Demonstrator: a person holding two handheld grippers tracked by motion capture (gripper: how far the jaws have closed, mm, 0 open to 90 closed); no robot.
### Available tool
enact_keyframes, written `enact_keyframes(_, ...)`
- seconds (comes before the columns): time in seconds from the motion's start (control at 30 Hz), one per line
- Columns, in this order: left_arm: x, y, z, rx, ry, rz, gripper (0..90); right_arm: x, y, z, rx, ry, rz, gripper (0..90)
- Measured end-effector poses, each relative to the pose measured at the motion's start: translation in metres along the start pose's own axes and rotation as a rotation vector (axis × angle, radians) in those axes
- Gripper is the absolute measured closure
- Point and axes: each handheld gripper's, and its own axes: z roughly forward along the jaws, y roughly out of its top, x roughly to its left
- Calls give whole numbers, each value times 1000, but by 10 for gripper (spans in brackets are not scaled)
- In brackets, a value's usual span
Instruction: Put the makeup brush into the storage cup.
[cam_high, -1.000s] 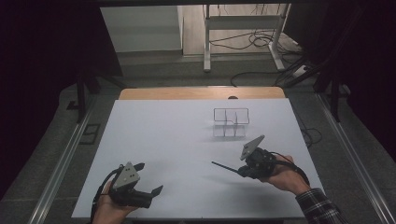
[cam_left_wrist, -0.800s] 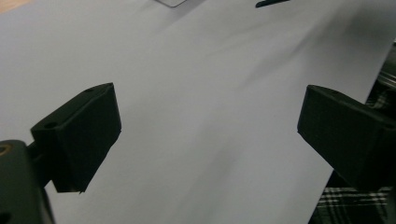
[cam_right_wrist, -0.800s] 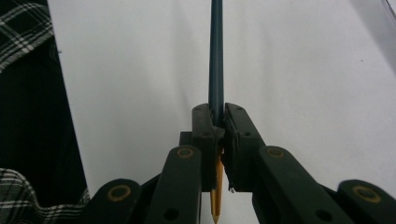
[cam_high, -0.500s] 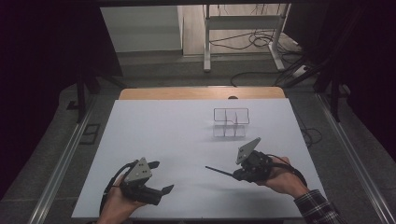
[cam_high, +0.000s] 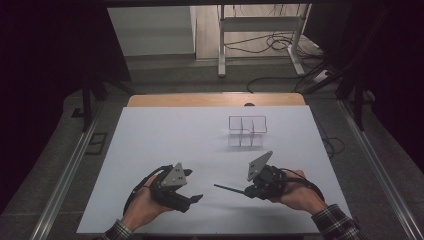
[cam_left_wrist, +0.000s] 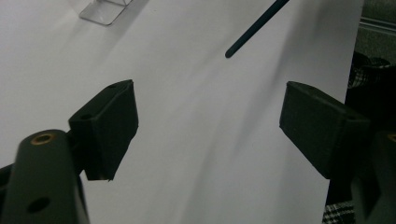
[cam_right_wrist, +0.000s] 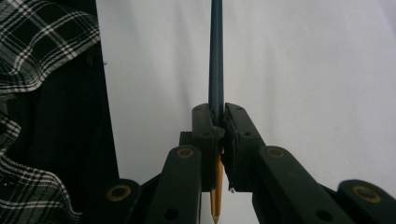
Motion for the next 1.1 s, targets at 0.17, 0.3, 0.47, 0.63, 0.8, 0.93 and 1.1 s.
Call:
enact_keyframes(0.17, 0, 8, 10, 27, -22, 45, 271, 2, 3, 1, 7, 7, -10, 830)
enact_keyframes(0.3, -1, 13, 17, 39, -39, 80, 323, 4, 5, 2, 10, 22, -15, 830)
enact_keyframes(0.47, -4, 20, 26, 48, -64, 127, 382, 6, 10, 5, 18, 28, -31, 830)
enact_keyframes(0.63, -6, 27, 35, 61, -88, 167, 451, 8, 15, 8, 20, 45, -49, 830)
enact_keyframes(0.8, -10, 32, 44, 88, -112, 210, 519, 10, 19, 9, 21, 49, -69, 830)
enact_keyframes(0.93, -11, 33, 50, 119, -132, 244, 582, 11, 21, 9, 25, 49, -70, 830)
enact_keyframes(1.1, -14, 33, 55, 144, -147, 270, 645, 11, 21, 9, 25, 49, -72, 830)
